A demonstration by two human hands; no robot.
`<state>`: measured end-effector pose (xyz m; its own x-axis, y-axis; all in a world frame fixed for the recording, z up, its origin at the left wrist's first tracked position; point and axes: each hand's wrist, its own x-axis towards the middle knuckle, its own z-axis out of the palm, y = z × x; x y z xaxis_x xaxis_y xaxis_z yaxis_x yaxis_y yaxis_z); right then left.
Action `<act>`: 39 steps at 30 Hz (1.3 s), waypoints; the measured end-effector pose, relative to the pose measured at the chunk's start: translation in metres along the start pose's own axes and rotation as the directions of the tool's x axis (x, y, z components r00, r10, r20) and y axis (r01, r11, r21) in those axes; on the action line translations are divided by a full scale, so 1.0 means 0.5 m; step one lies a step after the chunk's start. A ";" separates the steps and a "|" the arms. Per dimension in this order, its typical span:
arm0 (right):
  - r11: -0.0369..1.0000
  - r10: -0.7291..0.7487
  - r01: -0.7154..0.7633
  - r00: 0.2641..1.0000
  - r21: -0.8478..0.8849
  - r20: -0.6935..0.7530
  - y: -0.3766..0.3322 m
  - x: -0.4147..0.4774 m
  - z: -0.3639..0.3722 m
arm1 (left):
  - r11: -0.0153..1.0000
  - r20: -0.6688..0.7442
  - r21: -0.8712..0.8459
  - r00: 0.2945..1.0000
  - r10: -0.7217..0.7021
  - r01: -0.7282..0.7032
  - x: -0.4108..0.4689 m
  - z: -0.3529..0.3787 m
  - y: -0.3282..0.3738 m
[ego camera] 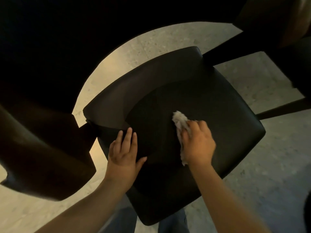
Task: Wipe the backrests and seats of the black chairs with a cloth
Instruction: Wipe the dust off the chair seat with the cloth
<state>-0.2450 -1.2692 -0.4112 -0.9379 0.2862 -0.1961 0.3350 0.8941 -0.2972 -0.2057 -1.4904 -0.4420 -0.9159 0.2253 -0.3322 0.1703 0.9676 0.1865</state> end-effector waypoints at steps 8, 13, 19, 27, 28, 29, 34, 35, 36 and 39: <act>0.998 -0.010 0.012 1.000 0.065 -0.029 -0.034 -0.032 0.035 | 0.999 -0.007 0.040 1.000 -0.008 0.009 0.000 0.018 0.005; 0.988 0.143 -0.130 0.972 0.079 -0.187 0.051 -0.055 0.026 | 0.997 -0.019 0.072 1.000 -0.007 0.008 -0.001 0.029 0.004; 0.952 0.266 -0.214 0.933 0.220 -0.243 0.030 -0.058 -0.012 | 0.997 -0.020 0.069 1.000 -0.020 0.021 -0.002 0.026 0.012; 0.962 -0.106 0.154 0.971 0.224 -0.212 -0.170 0.131 0.015 | 0.996 0.006 0.094 1.000 0.003 -0.004 0.023 0.010 -0.016; 0.962 -0.152 0.189 0.971 0.198 -0.186 -0.185 0.151 0.028 | 0.995 0.019 0.104 1.000 0.008 -0.010 0.025 0.012 -0.021; 0.962 -0.205 0.226 0.968 0.153 -0.144 -0.195 0.167 0.042 | 0.994 0.022 0.104 1.000 0.015 -0.017 0.025 0.014 -0.023; 0.963 -0.260 0.264 0.963 0.046 -0.072 -0.141 0.164 0.075 | 0.993 0.003 0.118 1.000 0.029 -0.030 0.023 0.020 -0.024; 0.977 -0.190 0.198 0.976 0.077 -0.102 -0.108 0.150 0.068 | 0.993 0.008 0.118 1.000 0.028 -0.028 0.022 0.019 -0.024; 0.985 -0.089 0.107 0.987 0.134 -0.134 -0.071 0.134 0.058 | 0.993 0.018 0.113 1.000 0.024 -0.026 0.022 0.017 -0.023; 0.977 0.189 -0.169 0.967 0.129 -0.170 0.038 0.066 0.020 | 0.993 0.042 0.114 0.999 0.007 -0.011 0.023 0.011 -0.019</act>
<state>-0.2684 -1.2461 -0.4325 -0.8589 0.5046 -0.0873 0.4972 0.7809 -0.3782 -0.2157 -1.4962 -0.4527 -0.8985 0.2363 -0.3699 0.2210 0.9717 0.0839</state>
